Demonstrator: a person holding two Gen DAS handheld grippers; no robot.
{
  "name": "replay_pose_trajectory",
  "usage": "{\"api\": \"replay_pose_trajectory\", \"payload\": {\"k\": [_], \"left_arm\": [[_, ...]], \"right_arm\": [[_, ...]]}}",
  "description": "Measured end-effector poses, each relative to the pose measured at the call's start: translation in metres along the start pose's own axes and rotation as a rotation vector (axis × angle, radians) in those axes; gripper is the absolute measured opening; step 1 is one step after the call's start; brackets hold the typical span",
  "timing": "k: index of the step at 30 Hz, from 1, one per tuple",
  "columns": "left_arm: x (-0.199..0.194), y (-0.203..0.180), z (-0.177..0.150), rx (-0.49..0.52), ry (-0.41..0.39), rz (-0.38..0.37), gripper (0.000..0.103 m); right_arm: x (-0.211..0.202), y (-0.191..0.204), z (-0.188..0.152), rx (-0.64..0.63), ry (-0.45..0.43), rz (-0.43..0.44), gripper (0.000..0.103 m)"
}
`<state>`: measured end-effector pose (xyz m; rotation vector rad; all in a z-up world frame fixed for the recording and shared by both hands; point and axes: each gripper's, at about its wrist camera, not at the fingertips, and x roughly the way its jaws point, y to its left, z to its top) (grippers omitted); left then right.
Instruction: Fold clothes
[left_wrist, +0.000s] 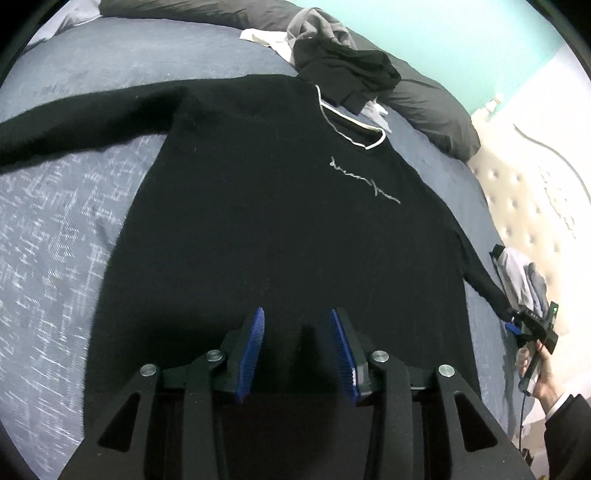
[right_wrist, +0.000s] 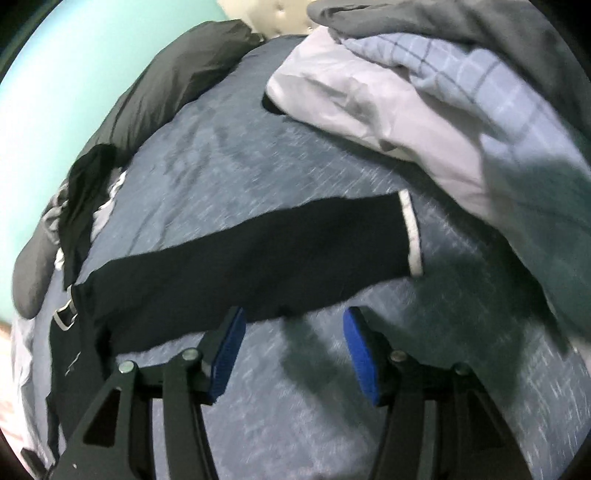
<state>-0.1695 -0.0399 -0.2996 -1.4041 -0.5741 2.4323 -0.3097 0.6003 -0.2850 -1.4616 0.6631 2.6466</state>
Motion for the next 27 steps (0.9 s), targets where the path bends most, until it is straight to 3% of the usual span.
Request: {"api": "replay_pose_trajectory", "payload": {"k": [2, 11, 13, 15, 17, 27], "left_arm": [[0.007, -0.003, -0.003, 0.020, 0.010, 0.011, 0.053], [0.008, -0.015, -0.007, 0.057, 0.002, -0.012, 0.053], [0.007, -0.016, -0.007, 0.058, 0.001, -0.017, 0.053], [0.007, -0.016, -0.008, 0.060, 0.000, -0.017, 0.053], [0.007, -0.015, -0.007, 0.059, 0.000, -0.017, 0.053], [0.007, -0.017, -0.010, 0.061, 0.003, -0.016, 0.053]], "right_arm": [[0.005, -0.002, 0.003, 0.020, -0.019, -0.025, 0.056], [0.021, -0.001, 0.006, 0.056, -0.070, -0.096, 0.055], [0.021, 0.000, 0.006, 0.045, -0.077, -0.130, 0.044], [0.021, 0.002, 0.007, 0.033, -0.087, -0.162, 0.024], [0.017, 0.004, 0.009, 0.018, -0.110, -0.174, 0.011], [-0.031, 0.038, 0.037, -0.142, -0.305, -0.135, 0.006]]}}
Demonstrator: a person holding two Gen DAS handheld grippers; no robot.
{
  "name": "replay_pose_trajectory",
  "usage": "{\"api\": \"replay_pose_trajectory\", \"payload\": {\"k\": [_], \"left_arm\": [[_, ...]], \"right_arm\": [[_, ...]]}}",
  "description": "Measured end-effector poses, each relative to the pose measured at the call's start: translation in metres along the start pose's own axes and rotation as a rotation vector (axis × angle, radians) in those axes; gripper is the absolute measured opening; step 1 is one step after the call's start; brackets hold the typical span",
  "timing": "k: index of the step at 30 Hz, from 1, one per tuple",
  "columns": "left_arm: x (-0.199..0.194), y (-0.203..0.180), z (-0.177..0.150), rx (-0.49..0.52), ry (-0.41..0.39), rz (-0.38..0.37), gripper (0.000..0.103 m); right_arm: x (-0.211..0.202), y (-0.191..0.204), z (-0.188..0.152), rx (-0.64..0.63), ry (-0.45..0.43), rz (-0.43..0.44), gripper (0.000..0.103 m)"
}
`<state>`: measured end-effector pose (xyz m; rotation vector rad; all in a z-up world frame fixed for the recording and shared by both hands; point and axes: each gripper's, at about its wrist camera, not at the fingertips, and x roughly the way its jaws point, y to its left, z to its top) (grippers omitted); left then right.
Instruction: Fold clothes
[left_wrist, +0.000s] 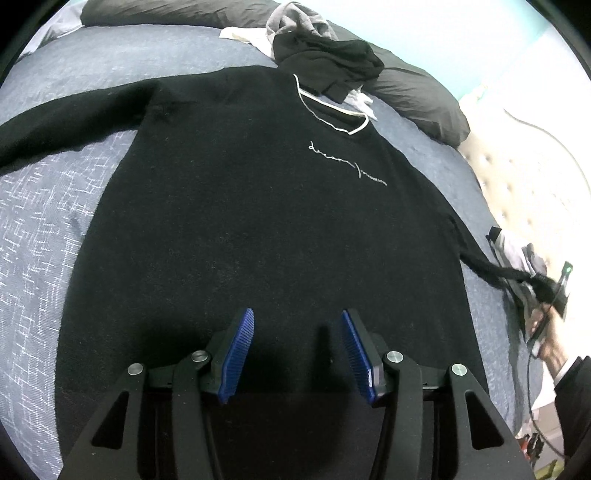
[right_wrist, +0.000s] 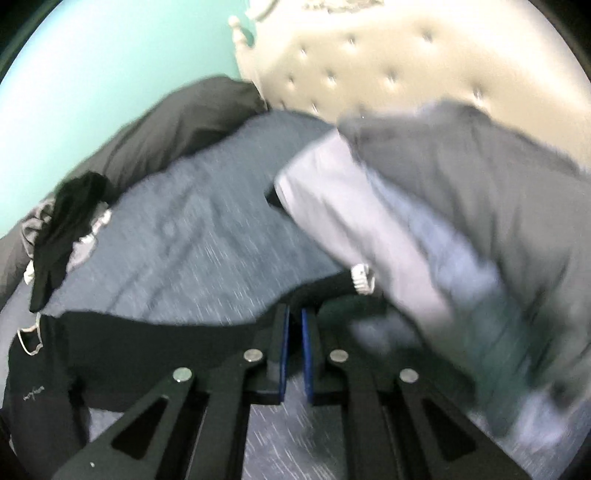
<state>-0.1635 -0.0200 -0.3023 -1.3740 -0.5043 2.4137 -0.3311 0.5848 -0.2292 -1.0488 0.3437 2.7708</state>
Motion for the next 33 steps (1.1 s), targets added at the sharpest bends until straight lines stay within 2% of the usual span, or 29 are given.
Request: {"api": "replay_pose_trajectory", "payload": {"k": [9, 16, 29, 33], "left_arm": [[0.001, 0.000, -0.003, 0.009, 0.001, 0.009, 0.053], [0.003, 0.000, -0.003, 0.011, 0.009, 0.004, 0.053], [0.005, -0.004, -0.004, 0.015, 0.012, 0.002, 0.053], [0.006, -0.005, -0.004, 0.016, 0.014, 0.002, 0.053]], "right_arm": [[-0.019, 0.020, 0.057, -0.088, -0.124, 0.049, 0.006], [-0.010, 0.013, 0.073, -0.068, -0.125, 0.041, 0.006], [0.036, -0.005, -0.004, -0.182, 0.084, -0.075, 0.006], [0.045, -0.021, -0.024, -0.122, 0.154, -0.085, 0.007]]}}
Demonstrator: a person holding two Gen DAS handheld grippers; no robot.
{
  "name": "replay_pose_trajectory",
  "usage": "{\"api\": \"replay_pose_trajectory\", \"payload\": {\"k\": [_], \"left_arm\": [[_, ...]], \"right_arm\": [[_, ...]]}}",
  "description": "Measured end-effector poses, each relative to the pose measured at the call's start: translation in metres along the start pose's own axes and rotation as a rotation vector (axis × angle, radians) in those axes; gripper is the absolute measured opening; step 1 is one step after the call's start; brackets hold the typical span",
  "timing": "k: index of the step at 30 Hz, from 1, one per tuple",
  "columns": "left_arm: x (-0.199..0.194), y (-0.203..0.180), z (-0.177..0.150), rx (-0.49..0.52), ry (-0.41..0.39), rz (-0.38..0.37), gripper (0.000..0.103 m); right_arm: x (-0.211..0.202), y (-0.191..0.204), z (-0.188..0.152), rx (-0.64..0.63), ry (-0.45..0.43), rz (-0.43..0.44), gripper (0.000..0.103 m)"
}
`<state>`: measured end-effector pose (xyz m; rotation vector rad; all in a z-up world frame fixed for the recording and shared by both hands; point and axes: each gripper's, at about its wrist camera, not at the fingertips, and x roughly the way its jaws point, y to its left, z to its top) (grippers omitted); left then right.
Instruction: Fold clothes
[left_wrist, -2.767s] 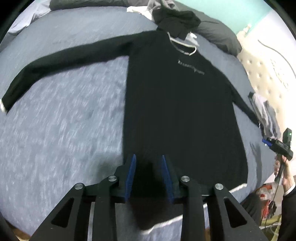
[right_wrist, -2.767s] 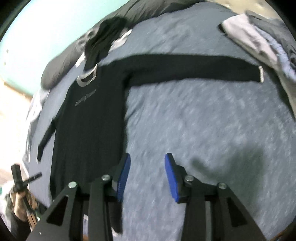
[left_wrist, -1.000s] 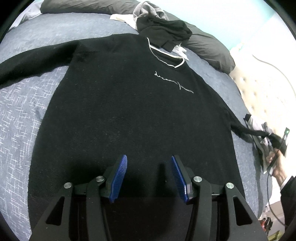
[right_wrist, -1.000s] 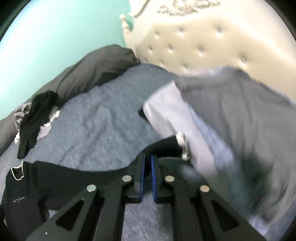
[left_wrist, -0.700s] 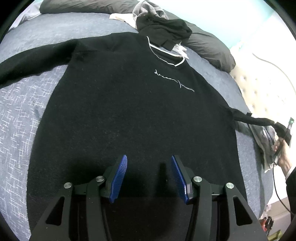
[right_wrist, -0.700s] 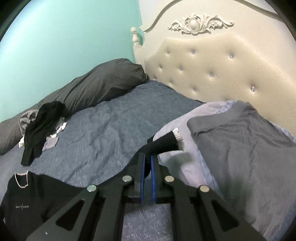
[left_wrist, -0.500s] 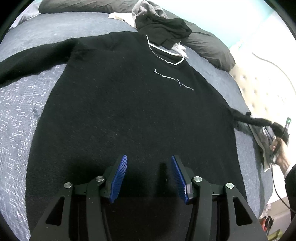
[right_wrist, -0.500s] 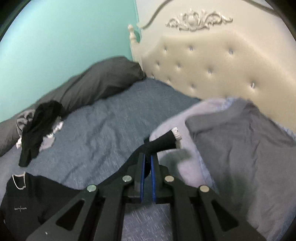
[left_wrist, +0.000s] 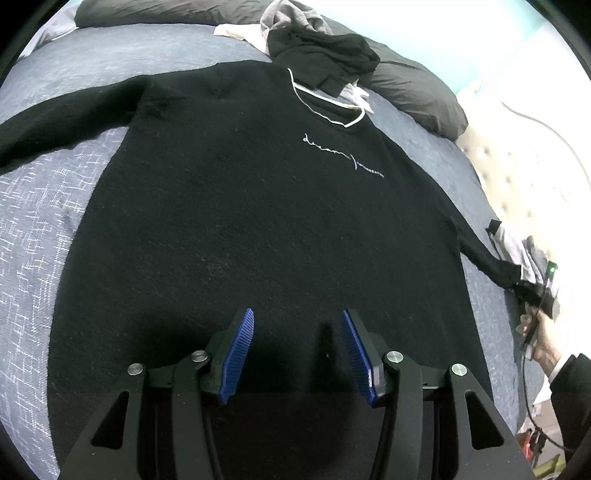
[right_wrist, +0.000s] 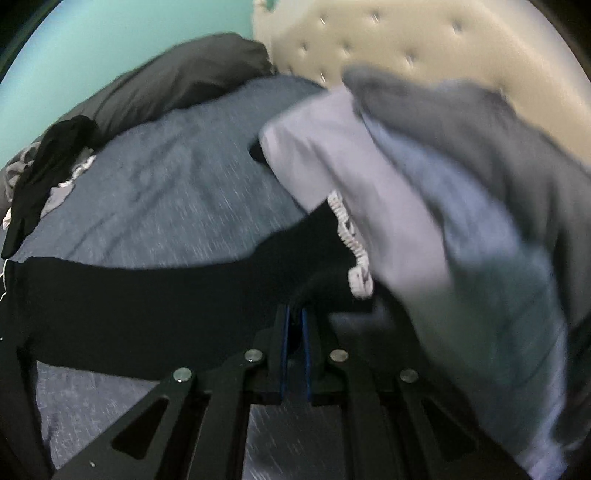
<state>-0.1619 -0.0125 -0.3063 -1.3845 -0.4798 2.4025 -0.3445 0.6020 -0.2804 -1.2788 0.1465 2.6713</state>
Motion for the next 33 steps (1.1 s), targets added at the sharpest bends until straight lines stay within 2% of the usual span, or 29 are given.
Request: {"api": "replay_pose_trajectory", "payload": {"k": [1, 3, 4, 8, 13, 16, 19, 25, 33], "left_arm": [[0.000, 0.000, 0.000, -0.001, 0.000, 0.000, 0.053], [0.000, 0.000, 0.000, -0.001, 0.000, -0.001, 0.053], [0.000, 0.000, 0.000, 0.000, 0.000, -0.001, 0.053], [0.000, -0.001, -0.001, 0.002, 0.001, -0.004, 0.053], [0.001, -0.003, 0.000, 0.003, 0.000, -0.004, 0.053], [0.001, -0.004, 0.000, 0.005, -0.001, -0.004, 0.053], [0.001, -0.005, 0.000, 0.008, 0.000, -0.003, 0.053], [0.000, -0.005, 0.000, 0.015, 0.003, -0.005, 0.053], [-0.011, 0.007, 0.008, -0.013, -0.015, 0.002, 0.053]], "right_arm": [[0.002, -0.002, -0.004, 0.009, 0.017, -0.003, 0.009], [0.002, -0.004, -0.010, 0.007, 0.029, -0.024, 0.025], [0.001, -0.005, -0.013, 0.009, 0.032, -0.040, 0.029], [-0.014, -0.021, -0.025, 0.110, 0.001, -0.011, 0.042], [-0.034, -0.025, -0.030, 0.130, -0.077, 0.046, 0.042], [-0.038, -0.017, -0.023, 0.075, -0.090, 0.026, 0.042], [-0.038, -0.015, -0.014, 0.091, -0.094, 0.030, 0.042], [-0.022, 0.000, -0.011, 0.109, -0.007, 0.015, 0.043], [-0.040, 0.063, -0.030, 0.119, 0.062, 0.196, 0.043]]}}
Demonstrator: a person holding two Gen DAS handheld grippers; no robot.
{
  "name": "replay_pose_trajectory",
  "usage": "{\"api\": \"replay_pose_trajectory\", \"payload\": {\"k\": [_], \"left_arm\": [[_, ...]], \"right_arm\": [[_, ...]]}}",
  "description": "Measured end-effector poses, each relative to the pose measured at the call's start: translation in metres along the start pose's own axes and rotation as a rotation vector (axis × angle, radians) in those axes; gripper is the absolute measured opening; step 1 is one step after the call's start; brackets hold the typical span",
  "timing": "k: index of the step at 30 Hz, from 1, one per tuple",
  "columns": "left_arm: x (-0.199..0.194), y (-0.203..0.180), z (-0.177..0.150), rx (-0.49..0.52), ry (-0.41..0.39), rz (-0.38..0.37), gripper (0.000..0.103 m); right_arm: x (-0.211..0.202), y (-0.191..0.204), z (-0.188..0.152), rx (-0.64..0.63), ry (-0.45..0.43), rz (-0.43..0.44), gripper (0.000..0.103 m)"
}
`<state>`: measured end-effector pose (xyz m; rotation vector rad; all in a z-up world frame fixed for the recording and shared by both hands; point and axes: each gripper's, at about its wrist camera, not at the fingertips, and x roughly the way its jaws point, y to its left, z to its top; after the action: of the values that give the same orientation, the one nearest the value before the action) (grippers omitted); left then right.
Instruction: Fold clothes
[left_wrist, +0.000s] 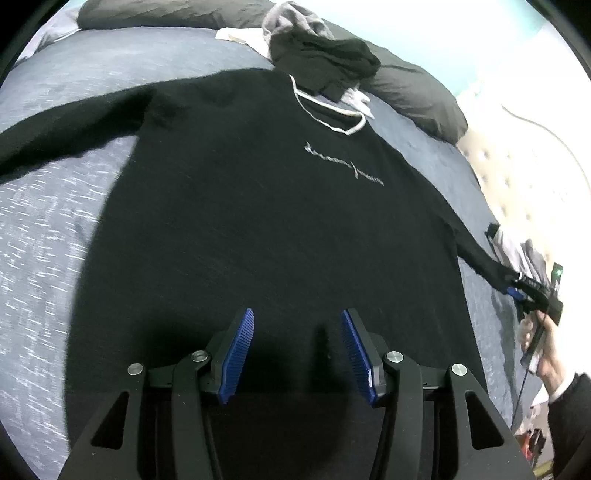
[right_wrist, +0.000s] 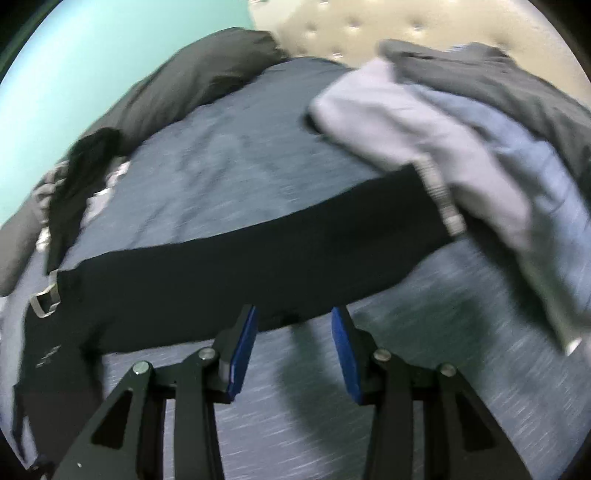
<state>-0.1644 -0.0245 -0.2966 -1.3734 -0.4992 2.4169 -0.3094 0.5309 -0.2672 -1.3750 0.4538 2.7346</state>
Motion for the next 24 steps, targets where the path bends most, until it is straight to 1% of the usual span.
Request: {"api": "replay_pose_trajectory", "payload": {"k": [3, 7, 11, 13, 14, 17, 21, 24], "left_arm": [[-0.011, 0.017, 0.009, -0.038, -0.017, 0.013, 0.053], [-0.034, 0.052, 0.023, -0.076, -0.040, 0.061, 0.053], [-0.054, 0.095, 0.038, -0.102, -0.036, 0.138, 0.053], [-0.066, 0.122, 0.046, -0.133, -0.032, 0.166, 0.053], [-0.075, 0.136, 0.050, -0.143, -0.032, 0.196, 0.053], [-0.099, 0.167, 0.060, -0.160, -0.044, 0.234, 0.053], [-0.125, 0.201, 0.068, -0.182, -0.063, 0.271, 0.053], [-0.143, 0.223, 0.071, -0.195, -0.066, 0.317, 0.053]], "right_arm": [[-0.003, 0.043, -0.016, -0.046, 0.026, 0.096, 0.043], [-0.012, 0.096, -0.043, -0.102, 0.063, 0.223, 0.043], [-0.024, 0.135, -0.074, -0.146, 0.073, 0.314, 0.043], [-0.027, 0.149, -0.089, -0.154, 0.086, 0.348, 0.043], [-0.027, 0.155, -0.097, -0.155, 0.093, 0.362, 0.043], [-0.031, 0.167, -0.117, -0.147, 0.108, 0.386, 0.043], [-0.036, 0.184, -0.137, -0.165, 0.123, 0.407, 0.043], [-0.041, 0.196, -0.151, -0.181, 0.133, 0.419, 0.043]]}}
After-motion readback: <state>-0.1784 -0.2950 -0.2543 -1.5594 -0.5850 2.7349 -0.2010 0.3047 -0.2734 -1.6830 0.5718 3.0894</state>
